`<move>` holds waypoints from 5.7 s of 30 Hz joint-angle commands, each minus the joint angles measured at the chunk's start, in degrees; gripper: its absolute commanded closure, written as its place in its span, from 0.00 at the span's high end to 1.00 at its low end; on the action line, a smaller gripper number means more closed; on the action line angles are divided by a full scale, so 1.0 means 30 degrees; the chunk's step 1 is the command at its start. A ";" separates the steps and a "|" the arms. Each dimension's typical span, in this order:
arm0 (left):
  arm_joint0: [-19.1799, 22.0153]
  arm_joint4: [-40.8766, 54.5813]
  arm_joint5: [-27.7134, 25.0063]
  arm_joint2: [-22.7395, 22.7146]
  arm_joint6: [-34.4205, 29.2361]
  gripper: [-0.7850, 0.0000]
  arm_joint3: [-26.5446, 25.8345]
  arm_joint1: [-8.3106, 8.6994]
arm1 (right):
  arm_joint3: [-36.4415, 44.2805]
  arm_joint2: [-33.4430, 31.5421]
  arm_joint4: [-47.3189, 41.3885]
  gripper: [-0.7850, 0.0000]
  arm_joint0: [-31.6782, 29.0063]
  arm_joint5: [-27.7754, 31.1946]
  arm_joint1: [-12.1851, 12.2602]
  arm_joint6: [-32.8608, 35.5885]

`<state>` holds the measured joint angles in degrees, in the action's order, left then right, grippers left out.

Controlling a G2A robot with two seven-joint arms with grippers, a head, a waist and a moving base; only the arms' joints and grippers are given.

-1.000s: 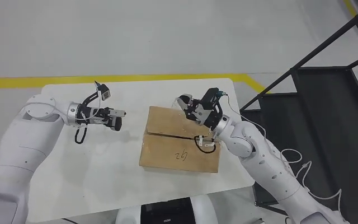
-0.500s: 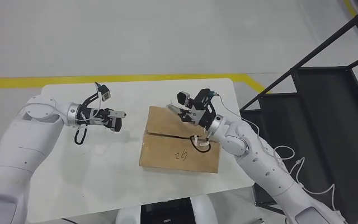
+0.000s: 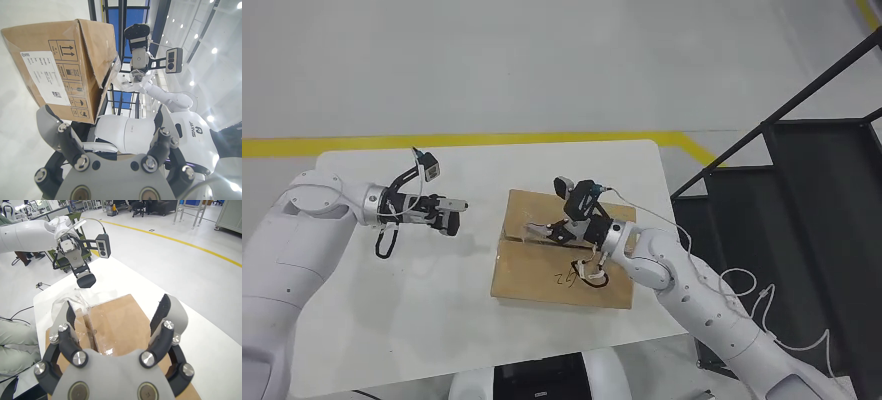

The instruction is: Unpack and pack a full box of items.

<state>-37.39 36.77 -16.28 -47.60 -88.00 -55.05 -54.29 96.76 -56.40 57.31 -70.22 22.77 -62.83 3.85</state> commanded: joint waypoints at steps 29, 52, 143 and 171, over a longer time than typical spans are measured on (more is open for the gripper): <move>0.0209 0.0167 0.0157 0.0623 0.0000 1.00 0.0071 -0.0302 | 0.3624 -0.0291 0.2282 1.00 0.2275 -0.0283 -0.0357 0.4211; 0.2303 0.4130 0.2111 0.3125 0.0000 1.00 -0.3371 0.0337 | 0.5422 -0.2336 0.7607 1.00 0.0167 -0.0464 0.0075 0.5886; 0.4118 0.1869 -0.0001 0.6432 0.0000 0.68 -0.2744 -0.0939 | 0.3070 -0.0818 0.6294 1.00 0.2036 0.5917 -0.0139 0.7497; 0.4096 0.2254 -0.0031 0.7989 0.0028 0.95 -0.5001 -0.0177 | 0.1590 -0.0183 0.5567 1.00 0.4036 0.5212 -0.0522 0.6699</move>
<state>-24.42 43.26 -16.31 -23.79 -87.99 -68.53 -54.80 102.39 -57.45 74.58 -59.16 39.49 -64.14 24.53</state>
